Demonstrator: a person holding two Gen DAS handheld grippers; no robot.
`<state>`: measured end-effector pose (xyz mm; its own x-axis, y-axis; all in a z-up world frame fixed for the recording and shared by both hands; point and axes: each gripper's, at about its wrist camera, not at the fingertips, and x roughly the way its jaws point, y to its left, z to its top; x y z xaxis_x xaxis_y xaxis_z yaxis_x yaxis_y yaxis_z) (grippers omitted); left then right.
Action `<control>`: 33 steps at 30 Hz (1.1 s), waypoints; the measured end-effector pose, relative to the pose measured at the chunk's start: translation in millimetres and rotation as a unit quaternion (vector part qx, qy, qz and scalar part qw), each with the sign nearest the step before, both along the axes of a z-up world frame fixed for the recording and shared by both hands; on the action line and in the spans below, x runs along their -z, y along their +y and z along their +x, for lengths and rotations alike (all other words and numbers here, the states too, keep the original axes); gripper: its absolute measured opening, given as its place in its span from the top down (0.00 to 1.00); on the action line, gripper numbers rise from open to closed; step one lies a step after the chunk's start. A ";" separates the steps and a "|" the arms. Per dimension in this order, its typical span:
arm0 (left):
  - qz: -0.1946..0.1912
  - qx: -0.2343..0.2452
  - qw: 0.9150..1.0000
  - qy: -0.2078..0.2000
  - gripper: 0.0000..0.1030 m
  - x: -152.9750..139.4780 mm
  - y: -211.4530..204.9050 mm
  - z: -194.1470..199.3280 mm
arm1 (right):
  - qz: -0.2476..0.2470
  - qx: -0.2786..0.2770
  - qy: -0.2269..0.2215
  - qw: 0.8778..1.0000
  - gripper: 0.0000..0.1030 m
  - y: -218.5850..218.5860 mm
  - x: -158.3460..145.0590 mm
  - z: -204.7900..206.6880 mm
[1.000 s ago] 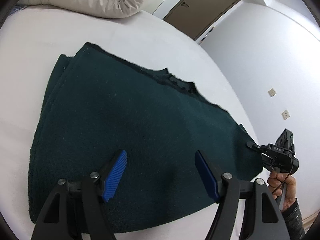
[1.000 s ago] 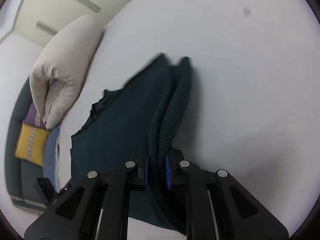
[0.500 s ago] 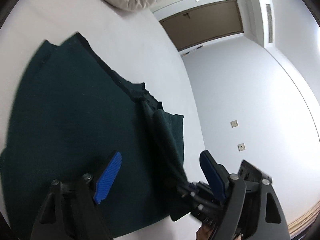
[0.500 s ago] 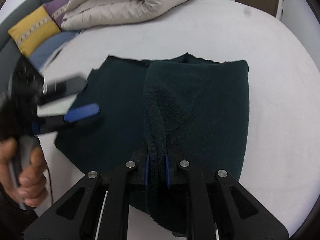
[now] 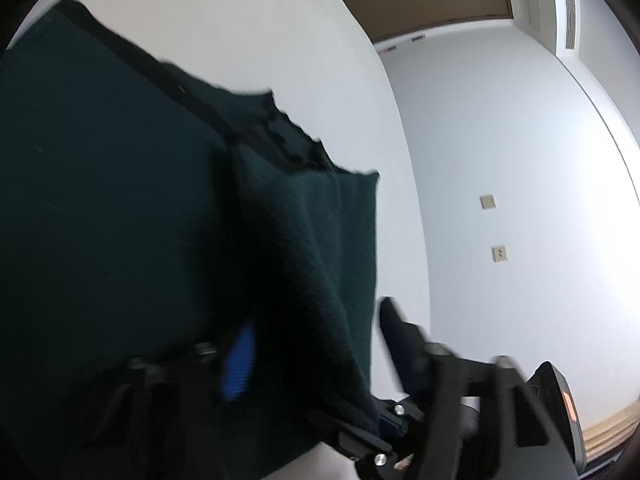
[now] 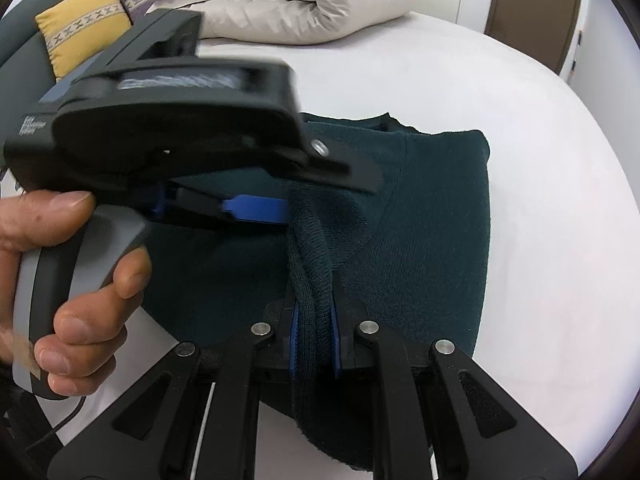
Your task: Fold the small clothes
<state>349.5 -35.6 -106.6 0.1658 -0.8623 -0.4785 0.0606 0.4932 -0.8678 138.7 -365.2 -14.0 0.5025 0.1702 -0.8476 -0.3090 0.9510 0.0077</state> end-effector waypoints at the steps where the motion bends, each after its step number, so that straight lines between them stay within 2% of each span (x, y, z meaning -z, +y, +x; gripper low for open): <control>1: -0.006 0.008 1.000 0.007 0.69 2.8 -4.5 1.4 | -0.001 0.000 -0.001 1.000 0.89 0.5 0.0 -1.6; 6: -0.008 0.005 1.000 0.013 0.83 7.5 -8.9 2.2 | -0.010 -0.003 -0.008 1.000 0.89 5.5 -2.6 -5.7; 9: -0.009 0.007 1.000 0.008 0.86 5.0 -6.3 1.5 | 0.010 -0.005 -0.003 1.000 0.84 0.5 -2.4 -12.6; 13: -0.003 0.011 1.000 -0.001 0.87 -0.4 1.3 3.1 | 0.058 -0.019 -0.002 0.998 0.81 -6.6 -16.8 -31.9; 16: -0.001 0.008 1.000 -0.007 0.87 -3.7 11.1 4.7 | 0.117 -0.039 -0.007 0.992 0.80 -16.8 -35.0 -55.7; 20: 0.007 0.004 1.000 -0.011 0.87 -7.7 28.3 6.5 | 0.155 -0.016 -0.026 0.987 0.80 -41.9 -42.0 -71.0; 24: 0.015 -0.005 1.000 -0.013 0.87 -10.6 47.2 10.4 | 0.170 0.051 -0.023 0.984 0.79 -71.4 -28.7 -62.0; 27: 0.021 -0.010 1.000 -0.016 0.87 -13.5 60.7 10.5 | 0.133 0.083 -0.022 0.987 0.78 -75.4 -9.8 -54.2; 30: 0.027 -0.014 0.999 -0.020 0.87 -16.6 78.2 12.8 | 0.132 0.082 -0.013 0.988 0.78 -75.2 13.9 -50.1; 33: 0.041 -0.017 0.999 -0.022 0.87 -17.6 93.8 12.8 | 0.123 0.056 -0.003 0.991 0.78 -57.8 29.9 -45.3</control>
